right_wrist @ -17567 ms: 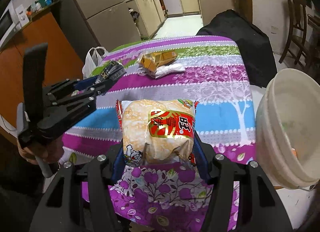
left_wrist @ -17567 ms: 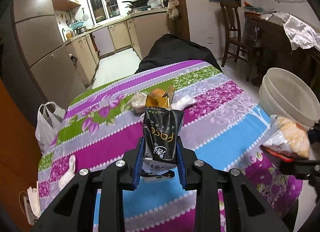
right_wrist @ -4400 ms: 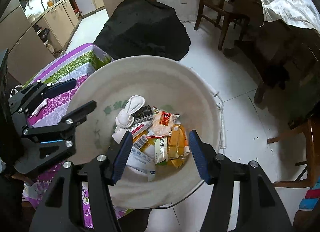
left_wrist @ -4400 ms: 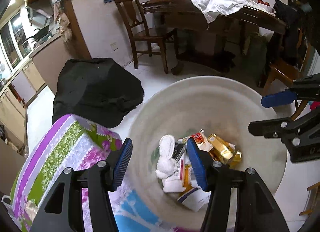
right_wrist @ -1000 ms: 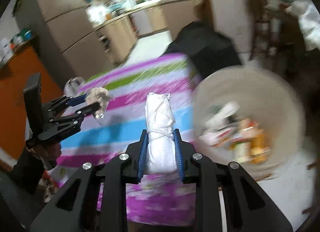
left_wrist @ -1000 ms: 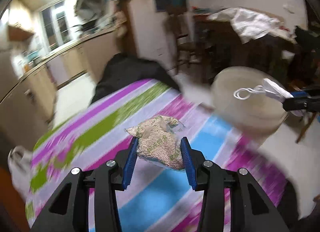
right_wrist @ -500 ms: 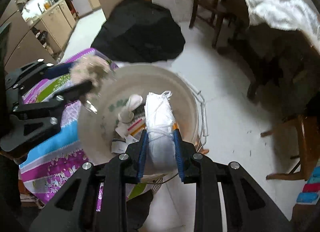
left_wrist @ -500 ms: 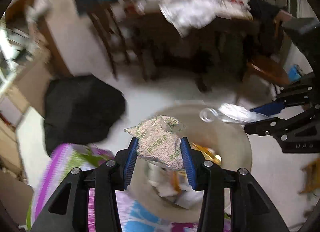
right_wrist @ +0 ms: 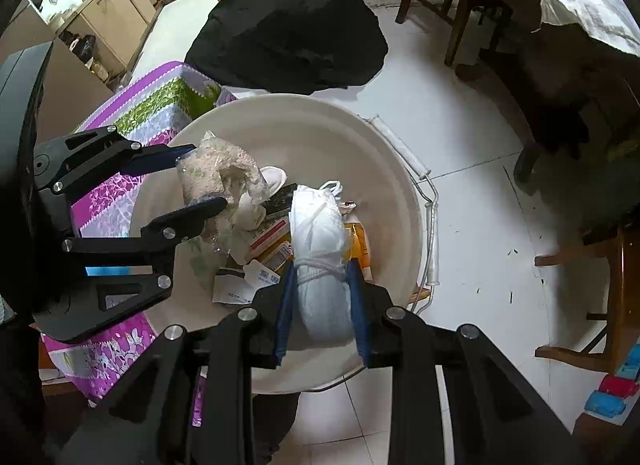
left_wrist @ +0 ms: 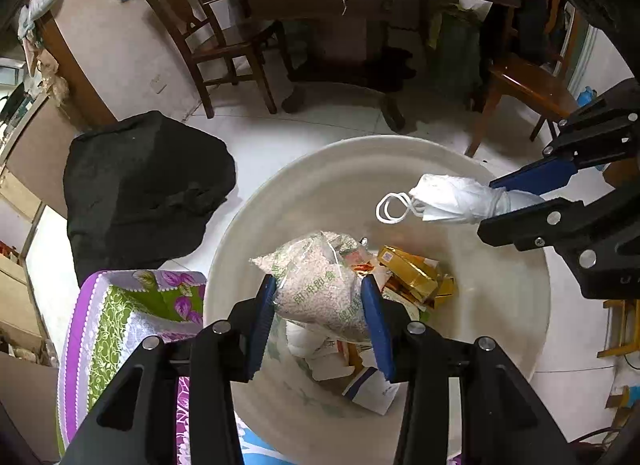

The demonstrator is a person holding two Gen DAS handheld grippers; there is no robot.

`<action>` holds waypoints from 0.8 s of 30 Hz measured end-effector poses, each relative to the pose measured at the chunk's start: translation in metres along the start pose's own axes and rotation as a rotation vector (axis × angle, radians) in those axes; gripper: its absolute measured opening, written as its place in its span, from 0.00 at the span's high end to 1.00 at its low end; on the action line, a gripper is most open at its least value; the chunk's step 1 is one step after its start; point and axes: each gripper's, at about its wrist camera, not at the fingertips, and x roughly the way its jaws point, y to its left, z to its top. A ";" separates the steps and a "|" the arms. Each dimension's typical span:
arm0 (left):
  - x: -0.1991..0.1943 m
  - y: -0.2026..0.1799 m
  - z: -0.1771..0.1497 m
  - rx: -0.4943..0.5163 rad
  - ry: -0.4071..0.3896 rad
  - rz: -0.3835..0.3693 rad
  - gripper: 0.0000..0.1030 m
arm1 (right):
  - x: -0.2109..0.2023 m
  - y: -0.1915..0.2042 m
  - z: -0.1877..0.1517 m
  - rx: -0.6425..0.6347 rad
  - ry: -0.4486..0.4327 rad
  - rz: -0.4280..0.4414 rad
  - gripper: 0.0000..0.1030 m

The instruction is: Collect trash

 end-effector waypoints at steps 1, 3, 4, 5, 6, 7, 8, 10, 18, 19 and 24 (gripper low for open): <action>-0.001 0.001 -0.004 -0.001 -0.001 0.002 0.57 | 0.001 0.001 0.002 -0.002 0.004 0.005 0.76; -0.002 0.002 -0.008 -0.002 -0.004 0.012 0.57 | 0.002 0.003 0.003 -0.006 0.005 0.006 0.75; -0.002 0.003 -0.010 -0.004 -0.004 0.016 0.57 | 0.003 0.004 0.004 -0.008 0.006 0.006 0.74; -0.001 0.005 -0.011 -0.006 -0.002 0.019 0.57 | 0.004 0.005 0.005 -0.011 0.007 0.003 0.74; -0.001 0.005 -0.012 -0.006 0.000 0.023 0.56 | 0.004 0.006 0.006 -0.014 0.007 -0.002 0.68; -0.001 0.005 -0.014 -0.001 0.000 0.033 0.55 | 0.005 0.007 0.007 -0.018 0.010 -0.012 0.50; -0.001 0.005 -0.015 0.003 -0.008 0.044 0.44 | 0.004 0.006 0.007 -0.016 0.004 -0.021 0.44; -0.006 0.004 -0.016 -0.001 -0.032 0.065 0.20 | 0.004 0.005 0.006 -0.010 -0.010 -0.034 0.43; -0.030 -0.002 -0.024 0.015 -0.094 0.120 0.33 | 0.002 0.006 -0.005 -0.001 -0.026 -0.028 0.43; -0.034 -0.004 -0.025 0.016 -0.102 0.131 0.33 | 0.002 0.007 -0.007 -0.003 -0.028 -0.026 0.43; -0.054 -0.018 -0.037 0.001 -0.142 0.173 0.33 | -0.003 0.012 -0.027 -0.003 -0.047 -0.026 0.43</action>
